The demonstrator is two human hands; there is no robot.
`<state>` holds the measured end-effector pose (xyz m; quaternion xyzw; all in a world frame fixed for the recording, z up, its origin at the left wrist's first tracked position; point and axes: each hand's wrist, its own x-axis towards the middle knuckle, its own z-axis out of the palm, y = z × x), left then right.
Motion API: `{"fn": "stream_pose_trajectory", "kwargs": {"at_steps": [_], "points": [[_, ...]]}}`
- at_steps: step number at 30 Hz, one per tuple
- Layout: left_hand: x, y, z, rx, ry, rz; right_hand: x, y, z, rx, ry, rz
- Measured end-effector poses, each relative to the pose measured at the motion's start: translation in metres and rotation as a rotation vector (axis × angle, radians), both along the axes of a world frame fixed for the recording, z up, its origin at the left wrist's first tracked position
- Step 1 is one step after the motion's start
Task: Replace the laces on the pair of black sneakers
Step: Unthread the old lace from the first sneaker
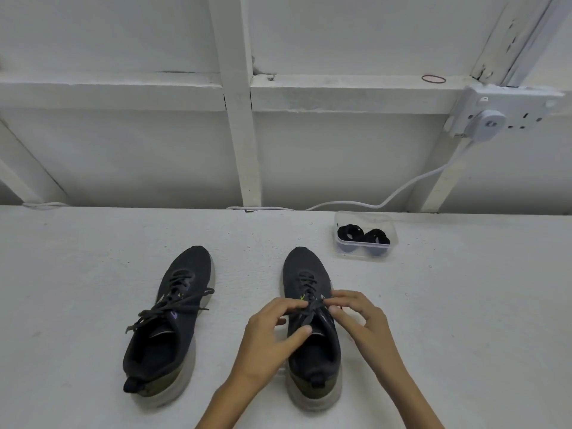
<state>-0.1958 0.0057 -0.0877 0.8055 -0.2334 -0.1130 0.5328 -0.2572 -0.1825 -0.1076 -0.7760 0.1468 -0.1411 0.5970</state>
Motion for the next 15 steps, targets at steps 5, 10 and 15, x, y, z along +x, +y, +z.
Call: {"fn": "stream_pose_trajectory", "kwargs": {"at_steps": [5,10,15], "points": [[0.0,-0.004,-0.008,-0.032,-0.025,0.044,0.01,0.0,-0.004,-0.193,-0.019,0.055],[-0.004,-0.007,-0.015,-0.071,-0.05,0.082,0.016,-0.001,-0.002,-0.303,-0.052,0.131],[-0.005,-0.008,-0.018,-0.074,-0.079,0.096,0.015,0.002,0.0,-0.268,-0.07,0.168]]}}
